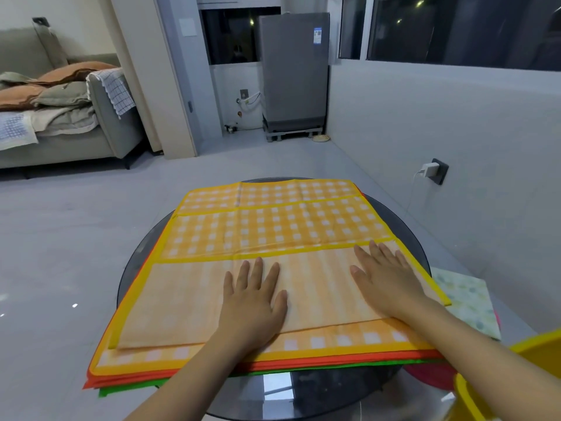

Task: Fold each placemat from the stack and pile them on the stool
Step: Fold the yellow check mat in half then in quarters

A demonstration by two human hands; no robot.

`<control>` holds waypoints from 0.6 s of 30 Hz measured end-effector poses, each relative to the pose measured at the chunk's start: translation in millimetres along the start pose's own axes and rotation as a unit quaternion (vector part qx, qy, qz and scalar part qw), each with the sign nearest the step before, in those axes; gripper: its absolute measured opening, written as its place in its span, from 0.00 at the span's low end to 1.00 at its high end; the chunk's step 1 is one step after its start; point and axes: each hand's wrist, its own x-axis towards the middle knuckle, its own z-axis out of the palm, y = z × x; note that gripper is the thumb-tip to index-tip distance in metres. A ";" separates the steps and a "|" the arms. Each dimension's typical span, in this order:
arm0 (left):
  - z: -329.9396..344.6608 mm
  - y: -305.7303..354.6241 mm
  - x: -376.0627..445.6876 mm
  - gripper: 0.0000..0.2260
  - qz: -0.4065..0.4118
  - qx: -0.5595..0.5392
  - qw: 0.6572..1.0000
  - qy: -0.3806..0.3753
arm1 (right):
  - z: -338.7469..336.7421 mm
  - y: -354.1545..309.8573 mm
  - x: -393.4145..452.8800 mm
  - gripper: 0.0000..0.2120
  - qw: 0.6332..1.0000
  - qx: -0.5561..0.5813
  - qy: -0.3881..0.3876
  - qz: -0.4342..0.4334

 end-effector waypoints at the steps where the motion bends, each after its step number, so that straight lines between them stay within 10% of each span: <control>1: 0.1 0.6 0.3 0.26 0.000 0.000 1.000 -0.001 | -1.2 -8.9 -1.5 0.27 1.000 0.015 0.000 -0.017; 18: -6.2 -67.9 -9.8 0.25 -0.067 -0.019 0.997 0.020 | 15.9 -86.2 -2.0 0.25 0.988 0.000 -0.022 -0.156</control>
